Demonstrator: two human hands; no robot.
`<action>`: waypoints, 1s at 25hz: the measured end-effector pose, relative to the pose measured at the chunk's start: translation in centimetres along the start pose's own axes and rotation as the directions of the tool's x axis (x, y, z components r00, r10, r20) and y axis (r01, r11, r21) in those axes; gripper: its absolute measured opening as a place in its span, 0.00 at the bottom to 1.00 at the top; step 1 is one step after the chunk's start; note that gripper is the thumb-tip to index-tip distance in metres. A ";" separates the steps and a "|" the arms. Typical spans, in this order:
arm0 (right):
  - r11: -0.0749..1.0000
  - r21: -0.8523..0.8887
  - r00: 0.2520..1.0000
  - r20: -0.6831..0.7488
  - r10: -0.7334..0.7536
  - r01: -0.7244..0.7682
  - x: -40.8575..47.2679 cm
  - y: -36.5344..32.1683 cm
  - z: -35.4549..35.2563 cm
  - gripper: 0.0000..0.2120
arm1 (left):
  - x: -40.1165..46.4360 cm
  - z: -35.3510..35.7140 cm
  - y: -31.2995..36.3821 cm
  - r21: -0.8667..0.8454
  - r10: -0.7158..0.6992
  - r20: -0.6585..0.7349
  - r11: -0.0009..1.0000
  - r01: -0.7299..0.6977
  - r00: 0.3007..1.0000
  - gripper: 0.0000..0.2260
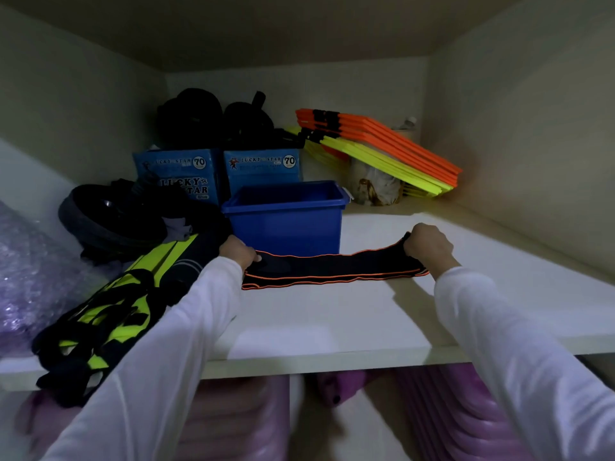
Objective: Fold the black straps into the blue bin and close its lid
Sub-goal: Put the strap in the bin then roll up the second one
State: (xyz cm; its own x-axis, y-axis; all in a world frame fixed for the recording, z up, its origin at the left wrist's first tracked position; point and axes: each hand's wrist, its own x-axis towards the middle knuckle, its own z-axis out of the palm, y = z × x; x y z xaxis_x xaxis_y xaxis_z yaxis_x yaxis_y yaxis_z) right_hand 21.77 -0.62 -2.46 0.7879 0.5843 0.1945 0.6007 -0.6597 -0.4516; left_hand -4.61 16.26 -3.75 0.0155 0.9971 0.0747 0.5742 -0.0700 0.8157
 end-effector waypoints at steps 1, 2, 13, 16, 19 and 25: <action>1.000 -0.010 1.000 -0.004 -0.001 0.001 0.0 0.0 0.2 0.14 | -0.1 0.0 -0.1 0.009 -0.002 0.004 1.000 0.002 1.000 0.23; 1.000 -0.017 1.000 -0.006 -0.002 0.002 0.1 0.0 0.3 0.14 | -0.1 0.0 -0.2 0.015 -0.007 0.005 1.000 0.007 1.000 0.23; 0.995 -0.095 1.000 0.021 -0.013 0.015 0.4 -0.3 1.5 0.14 | 0.3 -0.3 -0.4 0.136 0.020 0.110 0.990 -0.035 0.994 0.21; 0.990 -0.138 0.999 0.037 0.000 0.005 0.5 -0.3 1.7 0.16 | 0.3 -0.3 -0.5 0.195 0.012 0.151 0.980 -0.042 0.988 0.22; 0.973 -0.231 1.000 0.011 -0.023 0.025 0.1 -0.3 2.0 0.19 | 0.0 -0.1 -0.3 0.231 0.019 0.210 0.970 -0.069 0.978 0.21; 0.862 -0.446 0.970 0.068 -0.234 0.239 -0.6 -0.8 0.8 0.26 | -0.3 -0.1 0.0 0.255 0.061 0.311 0.956 -0.145 0.948 0.11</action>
State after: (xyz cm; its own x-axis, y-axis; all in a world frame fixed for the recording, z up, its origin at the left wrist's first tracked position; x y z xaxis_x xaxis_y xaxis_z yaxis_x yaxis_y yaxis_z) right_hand 20.75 -0.08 -2.88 0.6145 0.7531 0.2351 0.7669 -0.6401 0.0458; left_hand -4.69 15.97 -3.67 0.3046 0.9507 -0.0578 0.7555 -0.2042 0.6225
